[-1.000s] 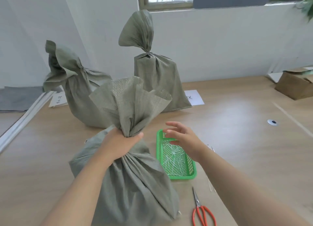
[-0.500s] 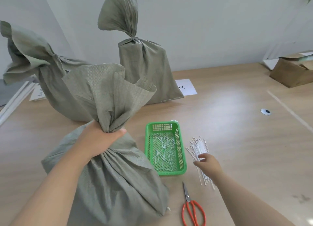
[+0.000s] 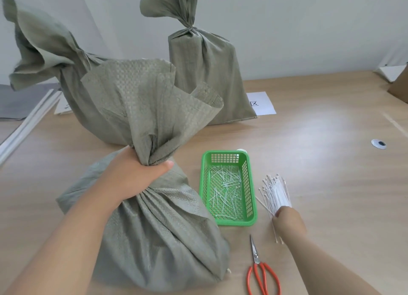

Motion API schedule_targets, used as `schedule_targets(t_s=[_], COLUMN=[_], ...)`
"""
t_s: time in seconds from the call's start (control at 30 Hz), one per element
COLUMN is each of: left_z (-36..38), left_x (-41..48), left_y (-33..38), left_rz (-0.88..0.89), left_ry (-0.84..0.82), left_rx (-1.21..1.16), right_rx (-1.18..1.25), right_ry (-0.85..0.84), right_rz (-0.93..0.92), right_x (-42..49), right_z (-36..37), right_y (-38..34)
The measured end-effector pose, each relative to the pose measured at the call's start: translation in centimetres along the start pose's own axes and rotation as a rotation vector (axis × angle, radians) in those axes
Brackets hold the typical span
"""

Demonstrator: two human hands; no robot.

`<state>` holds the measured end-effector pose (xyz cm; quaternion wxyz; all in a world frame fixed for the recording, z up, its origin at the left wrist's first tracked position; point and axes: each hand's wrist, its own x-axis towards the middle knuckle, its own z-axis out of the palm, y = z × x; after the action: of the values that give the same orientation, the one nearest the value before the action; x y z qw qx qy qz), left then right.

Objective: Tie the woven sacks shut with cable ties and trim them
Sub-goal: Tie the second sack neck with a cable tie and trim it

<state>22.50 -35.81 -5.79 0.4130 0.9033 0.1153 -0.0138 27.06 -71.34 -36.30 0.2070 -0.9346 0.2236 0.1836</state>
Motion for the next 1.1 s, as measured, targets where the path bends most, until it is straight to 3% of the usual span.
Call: schedule_targets(t_s=[0.63,0.9,1.1], left_z=[-0.1,-0.1,-0.1], left_x=[-0.1,0.1,0.2], left_y=[-0.5,-0.8,-1.0], left_rz=[0.01,0.032,0.051], left_ry=[0.014,0.003,0.0], left_rx=[0.015,0.004,0.014], right_rx=[-0.063,-0.016,0.156], right_ry=[0.02,0.076,0.109], right_rz=[-0.043,-0.052,-0.072], right_x=[0.0,-1.4,-2.5], right_z=[1.1,0.4,-0.8], right_y=[-0.2,-0.5,-0.9])
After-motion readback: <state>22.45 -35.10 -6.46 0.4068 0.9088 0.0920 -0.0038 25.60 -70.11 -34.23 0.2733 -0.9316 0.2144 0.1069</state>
